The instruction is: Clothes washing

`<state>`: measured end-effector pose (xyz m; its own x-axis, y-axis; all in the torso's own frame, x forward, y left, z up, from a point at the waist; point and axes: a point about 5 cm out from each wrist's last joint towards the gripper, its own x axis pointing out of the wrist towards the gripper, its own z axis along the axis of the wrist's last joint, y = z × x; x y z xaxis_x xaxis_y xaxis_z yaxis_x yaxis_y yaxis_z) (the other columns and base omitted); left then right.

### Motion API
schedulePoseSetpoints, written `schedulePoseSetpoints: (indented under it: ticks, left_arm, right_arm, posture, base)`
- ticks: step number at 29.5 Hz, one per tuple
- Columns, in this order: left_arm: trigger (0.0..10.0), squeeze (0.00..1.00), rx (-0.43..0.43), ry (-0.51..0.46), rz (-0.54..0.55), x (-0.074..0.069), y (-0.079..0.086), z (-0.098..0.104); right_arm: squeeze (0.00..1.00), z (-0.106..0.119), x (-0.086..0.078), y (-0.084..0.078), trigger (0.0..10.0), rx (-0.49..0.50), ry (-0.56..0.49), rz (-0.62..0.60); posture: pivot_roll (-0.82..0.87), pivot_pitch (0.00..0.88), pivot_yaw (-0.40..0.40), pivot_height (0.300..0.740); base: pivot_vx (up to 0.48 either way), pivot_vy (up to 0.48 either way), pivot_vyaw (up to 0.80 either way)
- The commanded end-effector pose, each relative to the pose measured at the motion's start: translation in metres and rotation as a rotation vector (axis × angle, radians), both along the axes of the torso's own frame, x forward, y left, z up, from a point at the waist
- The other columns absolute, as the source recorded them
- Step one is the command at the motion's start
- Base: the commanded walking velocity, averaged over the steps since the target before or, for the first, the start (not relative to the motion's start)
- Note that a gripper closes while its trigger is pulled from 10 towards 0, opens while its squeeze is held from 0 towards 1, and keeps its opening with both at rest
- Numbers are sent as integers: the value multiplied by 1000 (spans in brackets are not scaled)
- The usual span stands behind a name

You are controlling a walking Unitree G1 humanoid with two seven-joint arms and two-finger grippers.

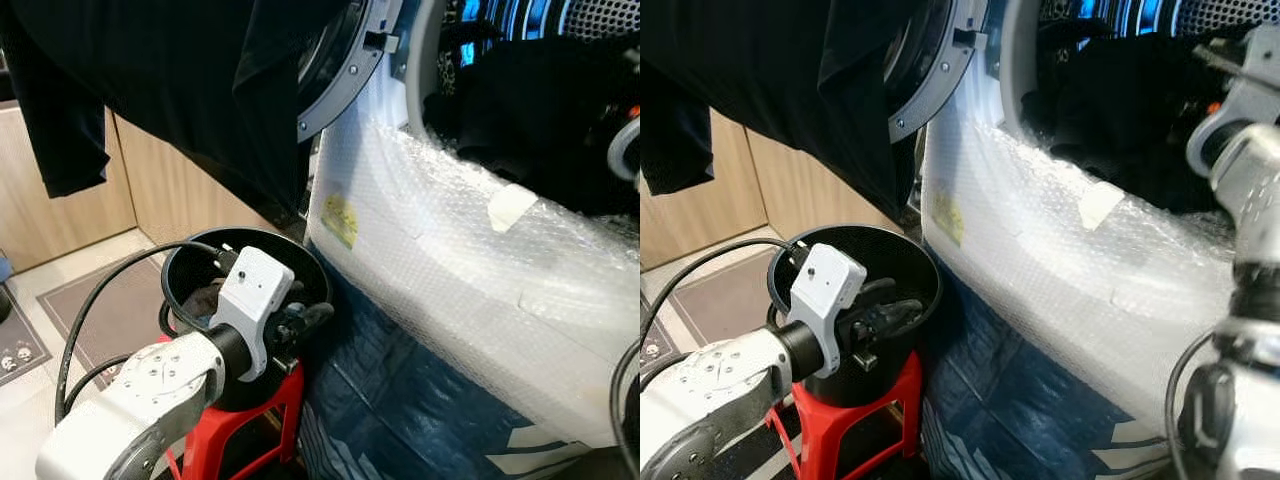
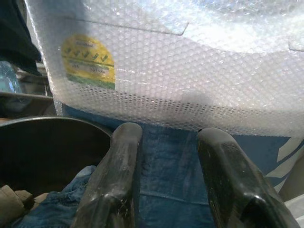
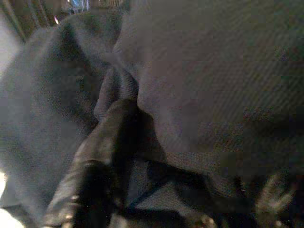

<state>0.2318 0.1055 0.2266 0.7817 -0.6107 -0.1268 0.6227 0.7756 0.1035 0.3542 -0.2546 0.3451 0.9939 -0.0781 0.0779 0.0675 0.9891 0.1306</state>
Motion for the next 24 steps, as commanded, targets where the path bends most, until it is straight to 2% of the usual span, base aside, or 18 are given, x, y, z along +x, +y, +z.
schedulePoseSetpoints:
  ticks: [1, 7, 9, 13, 15, 24]
  left_arm:
    - [10000, 0, 0, -9, -28, -1, -2, 3]
    - [10000, 0, 3, -8, -26, -1, 0, 4]
    - [10000, 0, 4, -6, -25, 0, 0, 3]
    - [10000, 0, 4, -5, -27, 0, -1, 3]
    - [10000, 0, 5, -4, -27, 0, -1, 3]
    - [10000, 0, 8, -5, -24, -1, 0, 2]
  right_arm:
    - [1000, 0, -7, -1, 10000, 5, -11, -24]
    - [1000, -1, -17, 5, 10000, -15, -28, -36]
    - [1000, -2, -22, 13, 10000, 10, -55, -20]
    - [1000, -2, -25, 19, 10000, -12, -51, 13]
    - [1000, 0, -28, 19, 10000, -47, -60, 15]
    - [1000, 1, -37, 15, 10000, -73, -71, 112]
  posture:
    - [-27, 25, -178, 740]
    - [-28, 27, -174, 740]
    - [-30, 27, -174, 740]
    - [-31, 27, -174, 740]
    - [-32, 27, -176, 740]
    - [-19, 7, -181, 740]
  base:
    - [0, 0, 0]
    - [0, 0, 0]
    - [0, 0, 0]
    - [0, 0, 0]
    - [0, 0, 0]
    - [0, 0, 0]
